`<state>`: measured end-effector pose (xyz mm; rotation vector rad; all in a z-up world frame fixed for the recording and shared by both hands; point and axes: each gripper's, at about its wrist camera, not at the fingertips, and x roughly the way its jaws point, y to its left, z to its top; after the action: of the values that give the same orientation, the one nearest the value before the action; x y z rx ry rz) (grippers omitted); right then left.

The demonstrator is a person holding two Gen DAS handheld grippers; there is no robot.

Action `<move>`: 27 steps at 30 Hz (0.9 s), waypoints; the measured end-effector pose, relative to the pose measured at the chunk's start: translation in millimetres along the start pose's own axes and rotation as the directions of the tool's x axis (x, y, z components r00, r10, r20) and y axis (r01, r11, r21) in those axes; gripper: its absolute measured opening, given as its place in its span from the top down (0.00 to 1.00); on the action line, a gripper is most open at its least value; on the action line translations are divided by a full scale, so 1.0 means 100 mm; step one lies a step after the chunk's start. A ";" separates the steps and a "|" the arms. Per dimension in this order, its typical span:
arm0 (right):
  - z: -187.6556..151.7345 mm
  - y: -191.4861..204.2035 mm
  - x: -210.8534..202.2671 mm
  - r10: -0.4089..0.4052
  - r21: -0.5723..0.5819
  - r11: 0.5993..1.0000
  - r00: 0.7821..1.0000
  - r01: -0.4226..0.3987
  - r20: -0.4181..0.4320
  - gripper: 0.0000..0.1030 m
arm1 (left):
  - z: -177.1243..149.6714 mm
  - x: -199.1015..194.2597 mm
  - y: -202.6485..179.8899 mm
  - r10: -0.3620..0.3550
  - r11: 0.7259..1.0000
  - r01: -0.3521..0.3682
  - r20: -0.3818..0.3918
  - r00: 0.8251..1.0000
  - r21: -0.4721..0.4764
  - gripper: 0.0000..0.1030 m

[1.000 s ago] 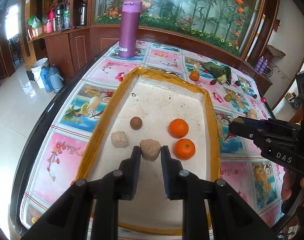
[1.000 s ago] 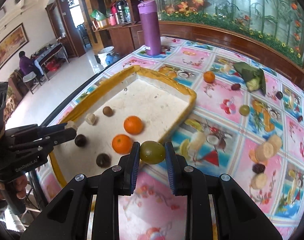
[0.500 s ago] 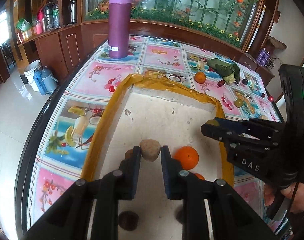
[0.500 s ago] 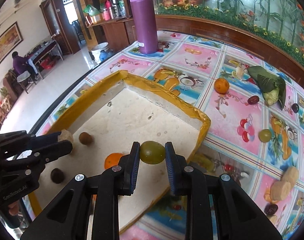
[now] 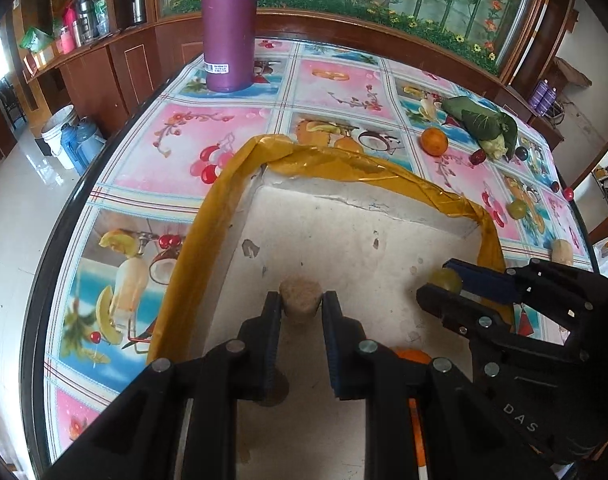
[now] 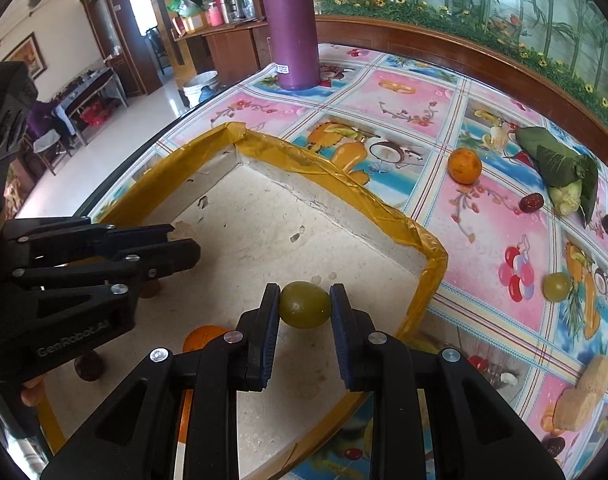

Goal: Organize fruits
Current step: 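Carry the tan cake and green plum into the white tray and open both grippers, then withdraw both open grippers from the tray toward the remaining items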

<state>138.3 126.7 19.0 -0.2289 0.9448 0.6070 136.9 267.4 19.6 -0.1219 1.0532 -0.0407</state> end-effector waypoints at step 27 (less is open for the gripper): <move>-0.15 0.15 -0.25 -0.056 -0.074 0.996 0.998 0.058 0.031 0.74 | -0.16 -0.18 0.01 0.043 0.999 -0.043 0.032 0.999 0.015 0.52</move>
<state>108.3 122.7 32.2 -0.3122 0.8862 0.5921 113.9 268.6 27.1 -0.0856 1.0232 -0.0082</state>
